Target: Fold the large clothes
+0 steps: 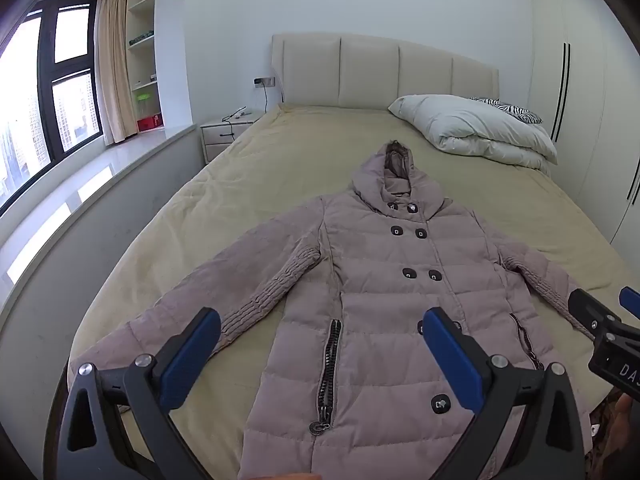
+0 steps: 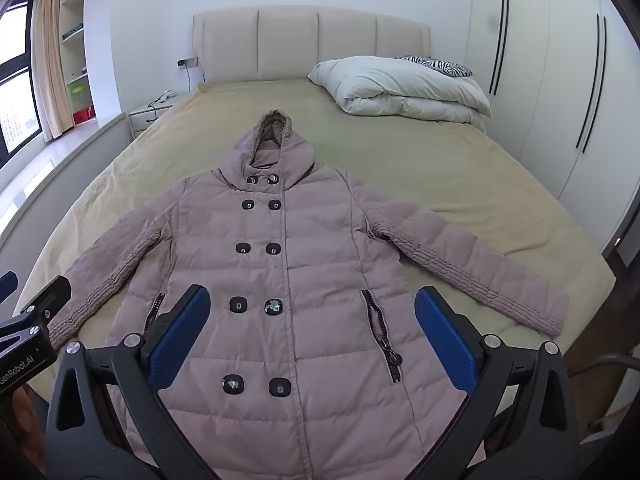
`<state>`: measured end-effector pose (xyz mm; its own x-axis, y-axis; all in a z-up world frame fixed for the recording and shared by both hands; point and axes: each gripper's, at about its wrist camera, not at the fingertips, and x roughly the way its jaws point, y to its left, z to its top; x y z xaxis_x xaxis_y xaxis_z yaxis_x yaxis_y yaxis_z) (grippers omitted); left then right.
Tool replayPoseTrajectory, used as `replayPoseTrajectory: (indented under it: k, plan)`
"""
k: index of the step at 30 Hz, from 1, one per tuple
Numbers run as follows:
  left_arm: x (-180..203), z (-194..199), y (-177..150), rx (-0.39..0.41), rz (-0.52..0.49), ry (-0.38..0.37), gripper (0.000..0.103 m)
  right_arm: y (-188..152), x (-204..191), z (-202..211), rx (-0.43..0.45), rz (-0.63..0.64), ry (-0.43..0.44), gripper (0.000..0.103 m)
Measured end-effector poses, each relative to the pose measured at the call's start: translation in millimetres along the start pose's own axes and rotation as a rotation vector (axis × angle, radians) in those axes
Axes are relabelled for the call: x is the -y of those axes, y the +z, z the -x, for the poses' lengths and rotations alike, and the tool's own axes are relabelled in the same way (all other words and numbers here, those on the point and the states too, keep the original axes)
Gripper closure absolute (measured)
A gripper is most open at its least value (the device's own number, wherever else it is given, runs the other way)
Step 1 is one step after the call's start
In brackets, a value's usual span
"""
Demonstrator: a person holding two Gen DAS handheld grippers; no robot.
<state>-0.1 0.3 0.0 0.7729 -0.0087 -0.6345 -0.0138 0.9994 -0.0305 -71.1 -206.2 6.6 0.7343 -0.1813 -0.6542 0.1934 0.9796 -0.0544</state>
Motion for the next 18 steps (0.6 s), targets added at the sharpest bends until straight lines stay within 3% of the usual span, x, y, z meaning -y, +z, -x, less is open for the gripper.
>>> replayPoseTrajectory:
  k: [18]
  plan:
    - [0.8,0.1,0.0,-0.003,-0.013,0.012,0.000,-3.1,-2.0,-5.5,-0.021,-0.006,0.020,0.000]
